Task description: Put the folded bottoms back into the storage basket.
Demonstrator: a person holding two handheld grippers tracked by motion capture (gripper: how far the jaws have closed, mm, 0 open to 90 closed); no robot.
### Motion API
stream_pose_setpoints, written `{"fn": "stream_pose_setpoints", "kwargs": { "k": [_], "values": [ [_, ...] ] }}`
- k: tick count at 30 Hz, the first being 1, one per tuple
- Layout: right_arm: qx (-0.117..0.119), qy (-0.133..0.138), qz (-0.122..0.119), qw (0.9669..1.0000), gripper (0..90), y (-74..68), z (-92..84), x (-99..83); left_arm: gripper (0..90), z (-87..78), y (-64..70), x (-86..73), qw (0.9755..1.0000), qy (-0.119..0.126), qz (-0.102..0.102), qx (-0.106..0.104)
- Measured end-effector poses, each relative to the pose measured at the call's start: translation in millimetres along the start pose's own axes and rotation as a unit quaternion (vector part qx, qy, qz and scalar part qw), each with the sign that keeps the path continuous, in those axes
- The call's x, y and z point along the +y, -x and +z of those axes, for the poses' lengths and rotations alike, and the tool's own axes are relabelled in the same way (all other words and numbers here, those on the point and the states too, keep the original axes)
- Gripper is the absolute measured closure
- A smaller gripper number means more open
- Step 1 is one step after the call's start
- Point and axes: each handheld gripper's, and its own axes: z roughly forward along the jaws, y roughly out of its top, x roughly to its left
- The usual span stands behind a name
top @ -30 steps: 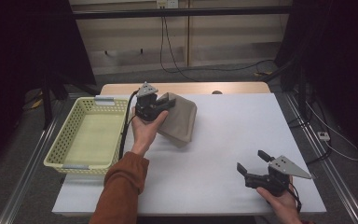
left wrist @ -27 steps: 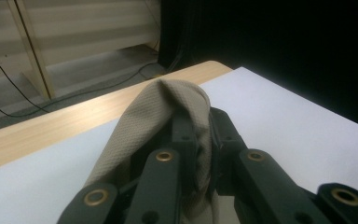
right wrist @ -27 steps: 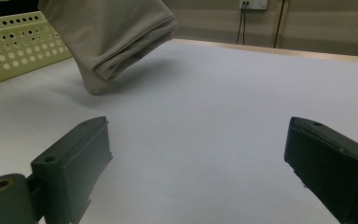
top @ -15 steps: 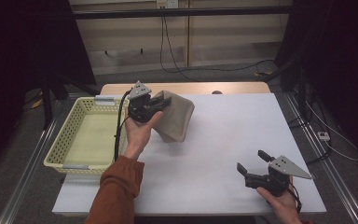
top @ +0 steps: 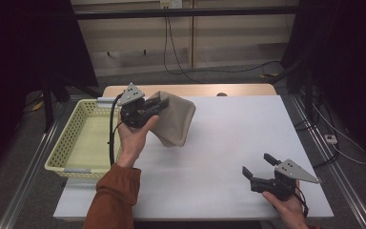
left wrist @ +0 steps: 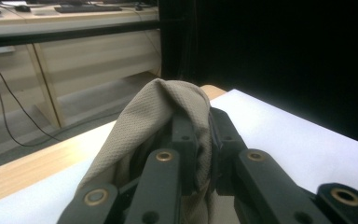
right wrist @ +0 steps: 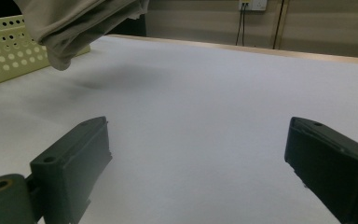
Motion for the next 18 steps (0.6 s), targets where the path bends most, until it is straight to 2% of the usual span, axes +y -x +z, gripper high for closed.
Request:
{"fn": "stream_pose_setpoints", "kwargs": {
  "k": [5, 18],
  "values": [
    [-0.001, 0.001, 0.007, 1.0000, 6.1, -0.7, 0.0, 0.3, 82.9, -10.1, -1.1, 0.6, 0.9999, 0.008, 0.005, 0.006],
    [0.001, 0.000, 0.003, 1.0000, 6.2, -0.5, 0.1, 0.2, 83.0, -34.9, -3.6, 7.9, 0.9994, 0.026, 0.011, 0.021]
  ]
}}
